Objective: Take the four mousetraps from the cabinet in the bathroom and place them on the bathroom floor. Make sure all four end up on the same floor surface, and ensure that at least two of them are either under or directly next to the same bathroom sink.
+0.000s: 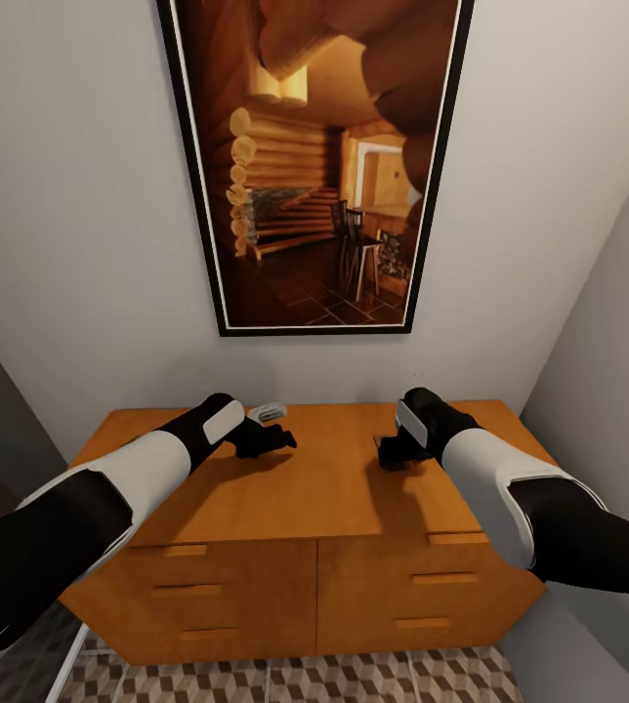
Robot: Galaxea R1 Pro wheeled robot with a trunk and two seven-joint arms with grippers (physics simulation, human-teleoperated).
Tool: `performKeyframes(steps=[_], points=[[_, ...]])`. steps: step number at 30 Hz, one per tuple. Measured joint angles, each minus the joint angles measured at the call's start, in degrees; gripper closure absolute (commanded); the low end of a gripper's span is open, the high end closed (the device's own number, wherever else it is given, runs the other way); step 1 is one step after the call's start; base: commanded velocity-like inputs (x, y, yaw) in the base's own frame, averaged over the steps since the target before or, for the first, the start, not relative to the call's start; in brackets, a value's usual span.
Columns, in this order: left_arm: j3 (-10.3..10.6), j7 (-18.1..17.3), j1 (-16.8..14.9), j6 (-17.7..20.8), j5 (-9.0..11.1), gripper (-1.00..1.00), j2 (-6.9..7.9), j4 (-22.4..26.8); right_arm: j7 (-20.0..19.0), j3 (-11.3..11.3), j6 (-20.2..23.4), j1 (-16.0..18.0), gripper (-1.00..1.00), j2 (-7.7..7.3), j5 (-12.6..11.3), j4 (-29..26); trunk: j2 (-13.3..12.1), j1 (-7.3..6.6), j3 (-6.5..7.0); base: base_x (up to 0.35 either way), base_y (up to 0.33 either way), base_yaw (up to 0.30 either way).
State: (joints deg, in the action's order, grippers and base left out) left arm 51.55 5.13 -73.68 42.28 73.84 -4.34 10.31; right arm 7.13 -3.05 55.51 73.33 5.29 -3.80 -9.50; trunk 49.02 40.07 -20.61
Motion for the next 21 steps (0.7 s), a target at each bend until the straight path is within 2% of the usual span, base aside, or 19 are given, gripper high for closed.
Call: performKeyframes(steps=[2,4,21], points=[[0.00,0.00,0.00,0.00,0.00,-1.00,0.00,0.00,-0.01,0.03,-0.02,-0.01,1.00,0.00,-0.06,0.00,0.00,0.00,0.00,0.000,0.000,0.000],[-0.10,0.01,0.04,-0.02,-0.02,-1.00,0.01,0.04,0.12,-0.63,0.11,0.01,1.00,0.00,1.05,-0.18,0.01,-0.01,0.01,0.000,0.000,0.000],[0.33,0.06,-0.05,0.03,-0.57,-1.00,-0.39,-0.02,-0.40,-0.52,0.12,0.02,1.00,-0.19,1.39,-0.44,-0.01,0.00,-0.01,0.000,0.000,0.000]])
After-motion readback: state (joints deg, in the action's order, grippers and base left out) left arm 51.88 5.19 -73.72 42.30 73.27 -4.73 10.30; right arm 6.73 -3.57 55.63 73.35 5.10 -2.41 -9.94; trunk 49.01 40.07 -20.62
